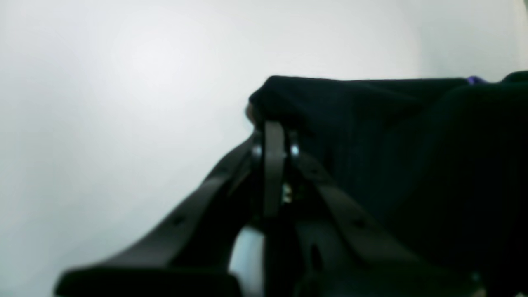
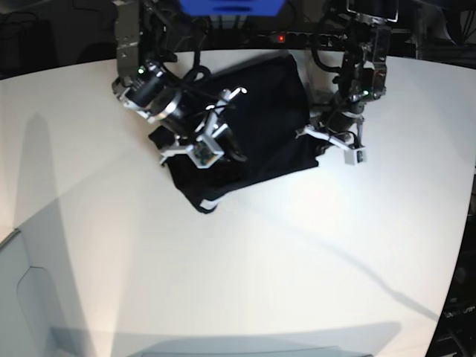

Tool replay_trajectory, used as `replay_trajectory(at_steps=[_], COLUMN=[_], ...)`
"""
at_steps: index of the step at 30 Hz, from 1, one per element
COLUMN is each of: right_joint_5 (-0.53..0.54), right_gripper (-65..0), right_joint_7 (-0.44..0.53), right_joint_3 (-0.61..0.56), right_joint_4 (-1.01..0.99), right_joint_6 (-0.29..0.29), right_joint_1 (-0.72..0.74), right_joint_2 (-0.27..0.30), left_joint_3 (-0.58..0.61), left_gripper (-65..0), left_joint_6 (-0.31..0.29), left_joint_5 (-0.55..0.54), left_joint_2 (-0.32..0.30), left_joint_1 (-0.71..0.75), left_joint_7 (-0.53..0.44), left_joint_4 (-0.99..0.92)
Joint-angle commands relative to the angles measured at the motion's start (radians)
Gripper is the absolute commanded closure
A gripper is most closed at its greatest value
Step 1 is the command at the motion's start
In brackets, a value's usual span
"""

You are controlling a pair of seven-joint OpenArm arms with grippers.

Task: Fold the T-shirt properly
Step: 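Grasp the folded bundle with both grippers and lift it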

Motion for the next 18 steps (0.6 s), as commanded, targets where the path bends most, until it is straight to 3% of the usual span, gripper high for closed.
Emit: replay_trajectory(at_steps=[1, 8, 18], right_joint_5=[0.026, 0.023, 0.023], right_gripper=[0.0, 0.0, 0.0], right_joint_7=[0.033, 0.027, 0.033], right_joint_3=[-0.025, -0.173, -0.219], right_joint_4=[0.018, -0.006, -0.190], right_joint_6=[0.014, 0.014, 0.014], right_joint_1=[0.008, 0.037, 0.132], right_joint_2=[0.005, 0.006, 0.023], left_joint_3=[0.001, -0.002, -0.010], left_gripper=[0.0, 0.0, 0.0], left_joint_6=[0.019, 0.019, 0.019], left_joint_5=[0.016, 0.009, 0.006], left_joint_2=[-0.003, -0.003, -0.009], left_joint_1=[-0.005, -0.012, -0.002], left_joint_7=[0.048, 0.048, 0.047], left_joint_4=[-0.007, 0.004, 0.007])
